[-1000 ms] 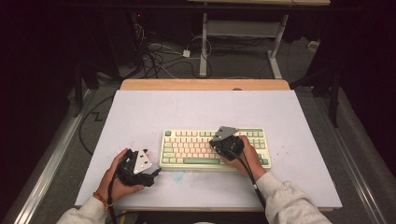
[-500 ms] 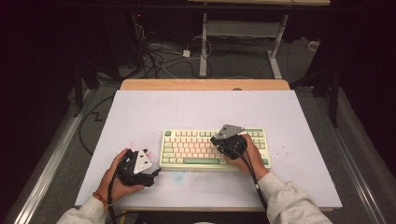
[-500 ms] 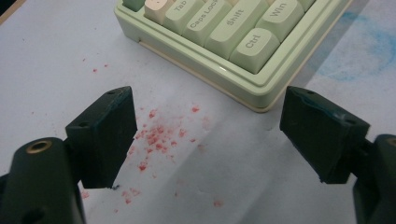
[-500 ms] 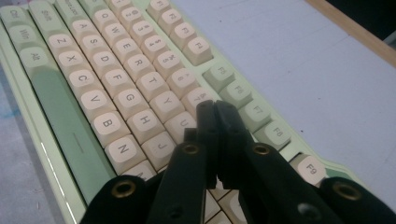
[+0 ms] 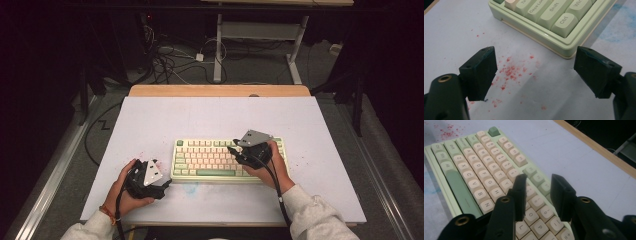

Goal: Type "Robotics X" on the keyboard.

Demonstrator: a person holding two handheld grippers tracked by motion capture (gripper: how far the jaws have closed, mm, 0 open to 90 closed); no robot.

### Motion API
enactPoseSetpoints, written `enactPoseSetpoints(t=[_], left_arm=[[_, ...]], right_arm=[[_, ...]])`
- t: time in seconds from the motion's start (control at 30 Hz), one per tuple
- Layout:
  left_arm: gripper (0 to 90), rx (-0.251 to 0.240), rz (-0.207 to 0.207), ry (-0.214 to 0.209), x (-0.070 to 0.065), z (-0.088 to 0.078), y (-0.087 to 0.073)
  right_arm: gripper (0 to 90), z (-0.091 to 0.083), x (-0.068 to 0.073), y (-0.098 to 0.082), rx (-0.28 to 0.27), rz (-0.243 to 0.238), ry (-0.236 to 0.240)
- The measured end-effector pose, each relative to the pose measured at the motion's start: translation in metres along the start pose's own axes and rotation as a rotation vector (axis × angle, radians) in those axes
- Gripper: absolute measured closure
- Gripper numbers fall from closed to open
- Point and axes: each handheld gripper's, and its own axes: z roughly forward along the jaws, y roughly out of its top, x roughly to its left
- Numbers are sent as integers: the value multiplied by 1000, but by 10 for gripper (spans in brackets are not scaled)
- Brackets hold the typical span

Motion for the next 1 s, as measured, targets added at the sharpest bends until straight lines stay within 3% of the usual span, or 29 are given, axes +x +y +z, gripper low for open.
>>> enactPoseSetpoints(t=[0.2,0.47,1.0], left_arm=[[177,-2,-1,2,0,-1,0],[178,-4,-4,8,0,-1,0],[204,-22,-36,10,2,-4,1]], right_arm=[[470,-9,-3,-1,-34,-2,-13],[307,-23,-1,-5,-89,-21,-71],[252,-52,0,-28,-120,-29,-112]])
